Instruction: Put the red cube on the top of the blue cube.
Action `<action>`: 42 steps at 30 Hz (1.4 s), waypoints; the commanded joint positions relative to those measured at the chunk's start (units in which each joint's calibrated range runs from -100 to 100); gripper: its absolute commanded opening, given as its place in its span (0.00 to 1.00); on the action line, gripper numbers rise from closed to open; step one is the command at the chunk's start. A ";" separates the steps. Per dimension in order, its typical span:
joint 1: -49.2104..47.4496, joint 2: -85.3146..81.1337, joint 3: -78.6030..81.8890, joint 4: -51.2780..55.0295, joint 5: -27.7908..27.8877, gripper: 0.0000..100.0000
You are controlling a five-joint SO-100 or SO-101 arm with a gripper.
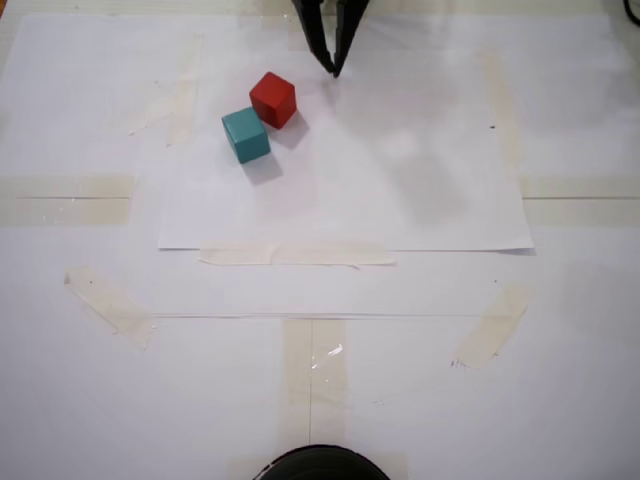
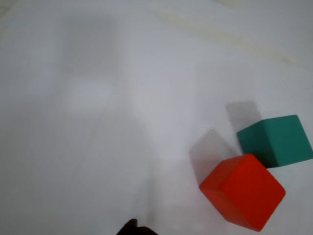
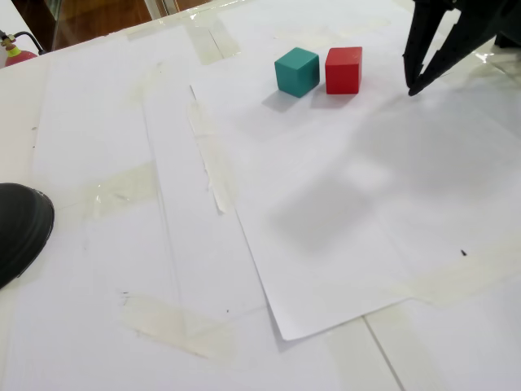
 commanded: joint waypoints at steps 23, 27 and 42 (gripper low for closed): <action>-0.22 -0.64 0.81 -0.67 -1.95 0.00; -1.28 -0.64 0.72 -0.99 -3.66 0.00; 4.62 11.21 -25.33 16.62 -6.84 0.00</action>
